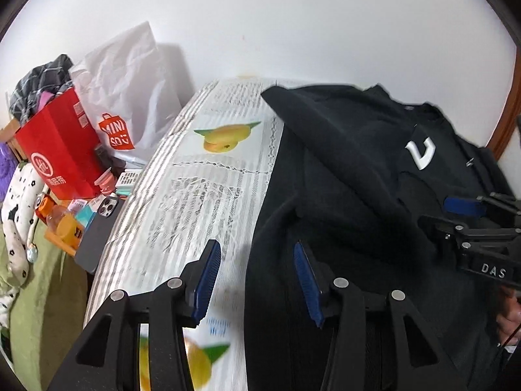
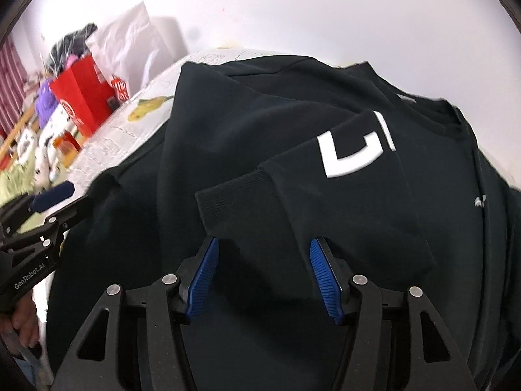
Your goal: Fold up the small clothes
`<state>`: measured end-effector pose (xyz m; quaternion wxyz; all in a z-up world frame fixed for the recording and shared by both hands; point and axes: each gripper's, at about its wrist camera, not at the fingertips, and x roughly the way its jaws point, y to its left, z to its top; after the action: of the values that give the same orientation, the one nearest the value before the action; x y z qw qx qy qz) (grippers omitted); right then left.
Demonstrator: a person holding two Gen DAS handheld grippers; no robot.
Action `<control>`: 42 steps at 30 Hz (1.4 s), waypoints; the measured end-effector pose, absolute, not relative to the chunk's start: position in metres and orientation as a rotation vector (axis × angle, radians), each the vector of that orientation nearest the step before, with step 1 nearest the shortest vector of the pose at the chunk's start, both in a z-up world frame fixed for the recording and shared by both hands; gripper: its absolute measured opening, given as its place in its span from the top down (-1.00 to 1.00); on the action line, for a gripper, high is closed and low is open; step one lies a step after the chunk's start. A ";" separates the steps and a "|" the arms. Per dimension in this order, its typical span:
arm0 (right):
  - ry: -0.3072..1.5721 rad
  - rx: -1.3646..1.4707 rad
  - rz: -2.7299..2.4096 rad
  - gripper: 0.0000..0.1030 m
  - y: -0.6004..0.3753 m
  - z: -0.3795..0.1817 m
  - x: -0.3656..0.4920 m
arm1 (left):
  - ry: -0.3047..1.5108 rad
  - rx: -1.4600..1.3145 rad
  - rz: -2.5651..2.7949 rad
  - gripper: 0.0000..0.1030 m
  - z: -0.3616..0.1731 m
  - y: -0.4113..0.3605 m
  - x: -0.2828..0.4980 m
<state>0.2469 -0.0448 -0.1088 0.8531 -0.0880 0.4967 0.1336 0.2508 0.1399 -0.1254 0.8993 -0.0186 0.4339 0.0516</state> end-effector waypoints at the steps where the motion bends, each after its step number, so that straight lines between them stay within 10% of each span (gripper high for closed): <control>1: 1.037 -0.199 0.277 -0.20 -0.044 -0.110 0.248 | 0.906 -0.031 0.113 0.13 -0.129 0.139 0.256; 21: 1.011 -0.254 0.239 -0.22 -0.019 -0.119 0.257 | 0.885 -0.102 0.062 -0.02 -0.145 0.139 0.274; 23: 0.998 -0.257 0.236 -0.05 -0.018 -0.118 0.261 | 0.881 -0.110 0.056 -0.02 -0.145 0.140 0.274; 25: 0.983 -0.292 0.213 0.71 -0.019 -0.117 0.263 | 0.879 -0.113 0.054 -0.02 -0.145 0.140 0.274; 42: 0.838 0.197 -0.068 0.79 -0.260 -0.012 0.285 | 0.872 -0.133 0.052 -0.02 -0.146 0.144 0.274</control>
<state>0.2853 -0.2604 -0.0124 0.9082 0.0954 0.4062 -0.0328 0.2736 0.1435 -0.1457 0.9040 -0.0645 0.4218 0.0253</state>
